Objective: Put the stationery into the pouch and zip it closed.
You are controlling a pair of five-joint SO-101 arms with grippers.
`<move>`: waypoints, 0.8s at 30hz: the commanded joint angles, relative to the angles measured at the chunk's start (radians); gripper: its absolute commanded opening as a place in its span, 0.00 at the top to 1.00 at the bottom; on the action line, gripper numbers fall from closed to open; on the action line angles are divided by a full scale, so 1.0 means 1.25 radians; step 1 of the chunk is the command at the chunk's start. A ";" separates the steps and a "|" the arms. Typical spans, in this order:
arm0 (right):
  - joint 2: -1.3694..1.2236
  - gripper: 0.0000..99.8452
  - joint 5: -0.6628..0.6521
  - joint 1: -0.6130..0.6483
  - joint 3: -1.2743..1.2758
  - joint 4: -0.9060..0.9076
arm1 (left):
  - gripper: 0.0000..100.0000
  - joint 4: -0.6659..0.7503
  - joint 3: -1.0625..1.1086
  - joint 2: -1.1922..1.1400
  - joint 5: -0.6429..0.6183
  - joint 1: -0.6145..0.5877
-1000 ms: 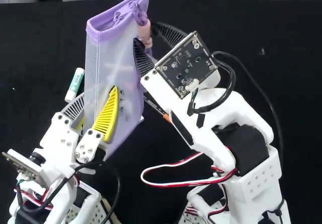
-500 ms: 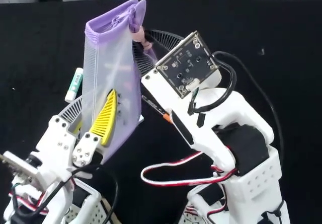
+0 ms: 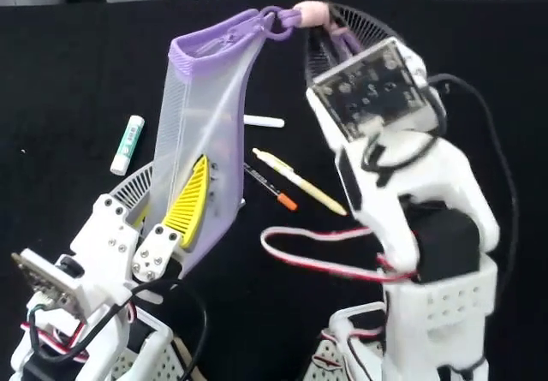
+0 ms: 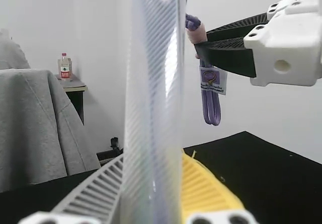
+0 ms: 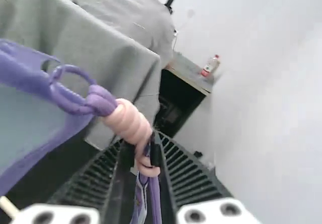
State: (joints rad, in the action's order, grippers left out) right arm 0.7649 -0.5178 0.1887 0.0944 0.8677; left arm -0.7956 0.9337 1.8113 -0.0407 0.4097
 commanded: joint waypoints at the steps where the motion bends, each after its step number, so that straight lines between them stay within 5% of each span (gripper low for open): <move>1: -0.109 0.99 -0.037 -0.103 -0.001 -0.053 | 0.95 0.004 -0.064 0.011 -0.007 0.003; 11: -0.260 0.99 -0.042 -0.226 -0.001 -0.110 | 0.95 0.002 -0.064 0.011 -0.007 -0.002; 24: -0.238 0.99 -0.034 -0.209 -0.026 -0.109 | 0.94 0.002 -0.060 0.011 -0.005 0.003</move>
State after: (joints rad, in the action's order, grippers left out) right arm 0.4810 -0.5593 0.0000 0.0928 0.7403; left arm -0.7971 0.9383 1.8052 -0.0422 0.4112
